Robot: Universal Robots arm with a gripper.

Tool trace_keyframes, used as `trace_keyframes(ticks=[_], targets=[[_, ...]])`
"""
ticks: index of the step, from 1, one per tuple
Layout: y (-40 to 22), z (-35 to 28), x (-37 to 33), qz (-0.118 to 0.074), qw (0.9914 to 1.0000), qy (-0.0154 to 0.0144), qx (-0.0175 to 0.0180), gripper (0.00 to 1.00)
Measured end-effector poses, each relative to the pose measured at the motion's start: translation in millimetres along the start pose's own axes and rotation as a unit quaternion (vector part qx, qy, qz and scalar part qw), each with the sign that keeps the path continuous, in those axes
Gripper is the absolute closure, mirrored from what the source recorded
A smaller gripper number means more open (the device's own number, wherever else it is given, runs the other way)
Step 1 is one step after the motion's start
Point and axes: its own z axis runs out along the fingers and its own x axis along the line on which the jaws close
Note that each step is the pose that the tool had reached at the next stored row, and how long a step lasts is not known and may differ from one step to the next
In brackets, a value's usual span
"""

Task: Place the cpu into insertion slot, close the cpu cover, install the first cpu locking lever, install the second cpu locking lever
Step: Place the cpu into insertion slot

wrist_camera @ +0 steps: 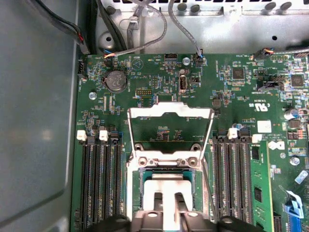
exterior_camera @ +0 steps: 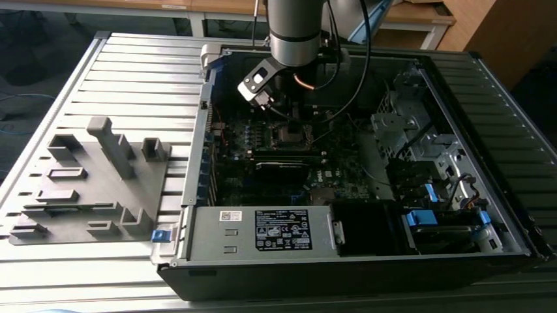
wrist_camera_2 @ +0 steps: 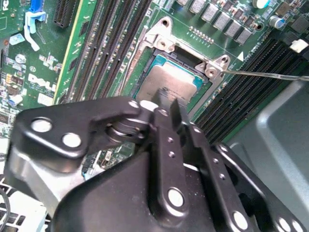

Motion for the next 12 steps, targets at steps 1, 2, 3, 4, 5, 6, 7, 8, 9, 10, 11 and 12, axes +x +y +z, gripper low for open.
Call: trace_keyframes(ticks=[1, 2, 3, 4, 5, 6, 7, 8, 9, 10, 11, 12], targets=[[0.0, 0.0, 0.0, 0.000, 1.00000, 0.0000, 0.0000, 0.76], [0.0, -0.1, 0.0, 0.000, 1.00000, 0.0000, 0.0000, 0.82], [0.0, -0.1, 0.0, 0.000, 1.00000, 0.0000, 0.0000, 0.88], [0.0, -0.1, 0.0, 0.000, 1.00000, 0.0000, 0.0000, 0.89], [0.0, -0.2, 0.0, 0.000, 1.00000, 0.0000, 0.0000, 0.89], [0.0, -0.2, 0.0, 0.000, 1.00000, 0.0000, 0.0000, 0.89], [0.0, -0.2, 0.0, 0.000, 1.00000, 0.0000, 0.0000, 0.89], [0.0, -0.2, 0.0, 0.000, 1.00000, 0.0000, 0.0000, 0.89], [0.0, -0.3, 0.0, 0.000, 1.00000, 0.0000, 0.0000, 0.89], [0.0, -0.3, 0.0, 0.000, 1.00000, 0.0000, 0.0000, 0.89], [0.0, -0.3, 0.0, 0.000, 1.00000, 0.0000, 0.0000, 0.89], [0.1, -0.3, 0.0, 0.000, 1.00000, 0.0000, 0.0020, 0.89]])
